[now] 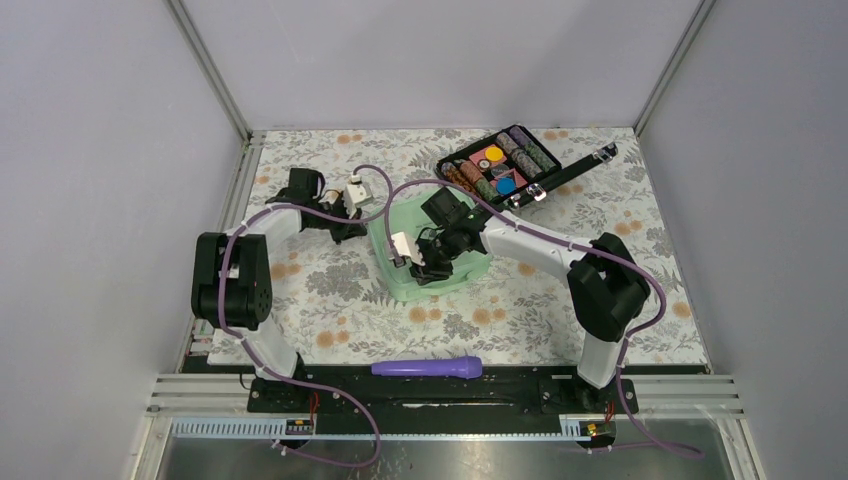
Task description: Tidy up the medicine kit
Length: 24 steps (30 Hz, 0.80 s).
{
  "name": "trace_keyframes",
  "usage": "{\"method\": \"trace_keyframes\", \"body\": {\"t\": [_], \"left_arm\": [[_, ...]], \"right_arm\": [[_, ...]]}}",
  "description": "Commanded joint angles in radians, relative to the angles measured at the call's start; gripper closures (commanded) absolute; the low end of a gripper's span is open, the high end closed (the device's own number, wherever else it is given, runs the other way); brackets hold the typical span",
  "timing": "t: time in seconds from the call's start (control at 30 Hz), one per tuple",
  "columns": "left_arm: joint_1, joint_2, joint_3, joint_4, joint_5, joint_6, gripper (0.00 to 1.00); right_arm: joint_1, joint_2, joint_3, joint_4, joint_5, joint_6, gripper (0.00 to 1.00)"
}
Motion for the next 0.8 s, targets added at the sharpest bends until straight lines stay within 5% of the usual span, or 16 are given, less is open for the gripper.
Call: {"method": "trace_keyframes", "body": {"t": [0.0, 0.37, 0.77], "left_arm": [[0.042, -0.107, 0.020, 0.040, 0.040, -0.053, 1.00], [0.045, -0.157, 0.056, -0.208, 0.007, 0.001, 1.00], [-0.005, -0.110, 0.015, 0.055, -0.028, -0.201, 1.00]], "right_arm": [[-0.004, 0.039, 0.014, -0.077, -0.003, 0.046, 0.67], [-0.011, 0.069, 0.042, -0.027, -0.045, 0.139, 0.66], [-0.009, 0.057, 0.019, -0.011, -0.037, 0.163, 0.66]]}}
